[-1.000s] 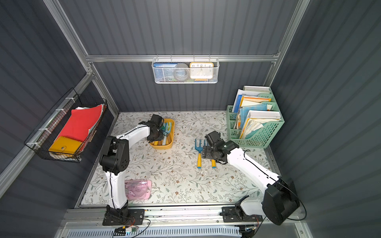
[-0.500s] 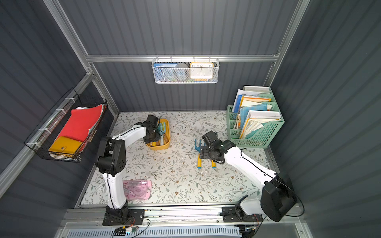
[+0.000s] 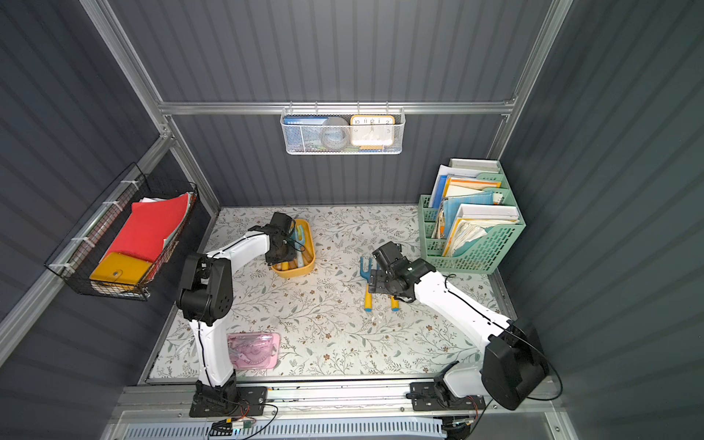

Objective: Take the hand rake out of the storage box
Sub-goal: Pick up the rake from the storage box.

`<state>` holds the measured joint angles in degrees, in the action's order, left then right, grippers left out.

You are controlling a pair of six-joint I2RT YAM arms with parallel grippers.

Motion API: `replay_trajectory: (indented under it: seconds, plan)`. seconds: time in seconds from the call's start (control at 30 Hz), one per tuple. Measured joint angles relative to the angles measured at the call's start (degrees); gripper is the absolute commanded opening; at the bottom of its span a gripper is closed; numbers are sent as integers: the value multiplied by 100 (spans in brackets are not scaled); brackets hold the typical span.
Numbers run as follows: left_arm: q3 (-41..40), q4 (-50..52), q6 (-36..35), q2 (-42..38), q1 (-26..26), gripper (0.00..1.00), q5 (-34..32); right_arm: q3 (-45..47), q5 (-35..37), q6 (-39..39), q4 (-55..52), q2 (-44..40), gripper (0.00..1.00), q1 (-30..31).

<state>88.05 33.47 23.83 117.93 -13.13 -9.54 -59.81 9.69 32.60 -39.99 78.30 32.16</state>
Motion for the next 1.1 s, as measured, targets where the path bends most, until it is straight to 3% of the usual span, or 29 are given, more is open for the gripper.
replay_trajectory:
  seconds: [0.17, 0.37, 0.7, 0.97, 1.1]
  plan:
    - [2, -4, 7, 26, 4, 31, 11, 0, 2, 0, 11, 2, 94, 4]
    - [22, -76, 15, 66, 7, 16, 9, 0, 20, 2, 13, 0, 94, 4]
    - [122, -44, 11, 26, 4, 10, 11, 0, 22, 17, 13, 2, 94, 4]
    - [409, 96, 35, -98, 7, 10, 0, 0, 20, 42, 15, 2, 94, 4]
    - [588, 118, 63, -168, 7, 25, -20, 0, 20, 44, 17, 2, 94, 4]
